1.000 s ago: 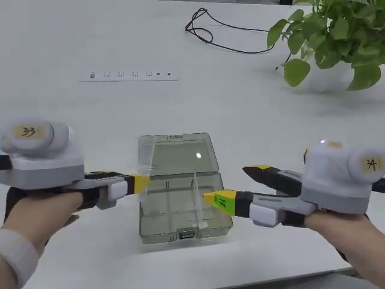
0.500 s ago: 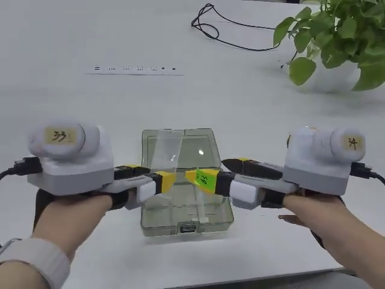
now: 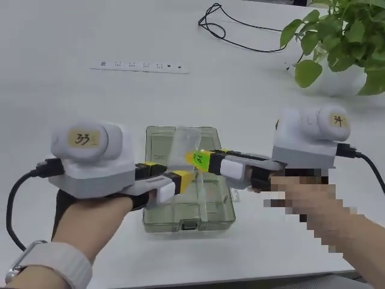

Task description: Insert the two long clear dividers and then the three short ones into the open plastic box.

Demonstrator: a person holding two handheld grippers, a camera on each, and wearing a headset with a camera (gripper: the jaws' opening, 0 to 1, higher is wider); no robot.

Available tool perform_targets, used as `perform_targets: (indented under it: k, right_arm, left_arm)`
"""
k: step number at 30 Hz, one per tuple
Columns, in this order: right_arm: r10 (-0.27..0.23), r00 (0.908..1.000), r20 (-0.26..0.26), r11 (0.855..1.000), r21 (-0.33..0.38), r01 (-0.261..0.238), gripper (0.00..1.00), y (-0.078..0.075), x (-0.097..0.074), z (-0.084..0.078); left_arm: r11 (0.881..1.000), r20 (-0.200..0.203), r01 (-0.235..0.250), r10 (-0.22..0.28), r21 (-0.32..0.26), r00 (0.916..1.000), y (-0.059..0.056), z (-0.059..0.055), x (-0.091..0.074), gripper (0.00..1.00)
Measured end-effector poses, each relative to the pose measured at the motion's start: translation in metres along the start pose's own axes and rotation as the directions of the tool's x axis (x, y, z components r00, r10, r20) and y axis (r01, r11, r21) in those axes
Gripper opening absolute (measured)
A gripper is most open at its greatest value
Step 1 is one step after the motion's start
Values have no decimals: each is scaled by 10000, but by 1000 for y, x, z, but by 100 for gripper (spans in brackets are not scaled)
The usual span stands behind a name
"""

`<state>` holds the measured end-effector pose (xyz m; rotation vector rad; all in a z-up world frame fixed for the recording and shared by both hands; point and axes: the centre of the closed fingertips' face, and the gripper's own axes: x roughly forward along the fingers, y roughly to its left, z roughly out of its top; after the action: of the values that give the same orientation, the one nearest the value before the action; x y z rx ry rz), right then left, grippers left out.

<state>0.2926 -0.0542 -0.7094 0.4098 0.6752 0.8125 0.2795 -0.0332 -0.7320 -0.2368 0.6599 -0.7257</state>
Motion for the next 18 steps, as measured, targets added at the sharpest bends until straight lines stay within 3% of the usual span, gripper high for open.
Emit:
perform_targets:
  k: [5,10,18]
  right_arm:
    - [65,9999,-103,9977,670,-58,16,4,2,-1]
    - [-24,9996,-264,9979,647,41,6,4,4,-2]
    - [-75,9985,-545,9974,713,114,3,5,4,-6]
  left_arm:
    - [10000,125,19,-19,7,9999,-3,2,0,30]
    - [10000,134,67,-68,59,9999,-6,0,0,30]
    - [9998,80,55,-57,187,10000,-6,-2,1,30]
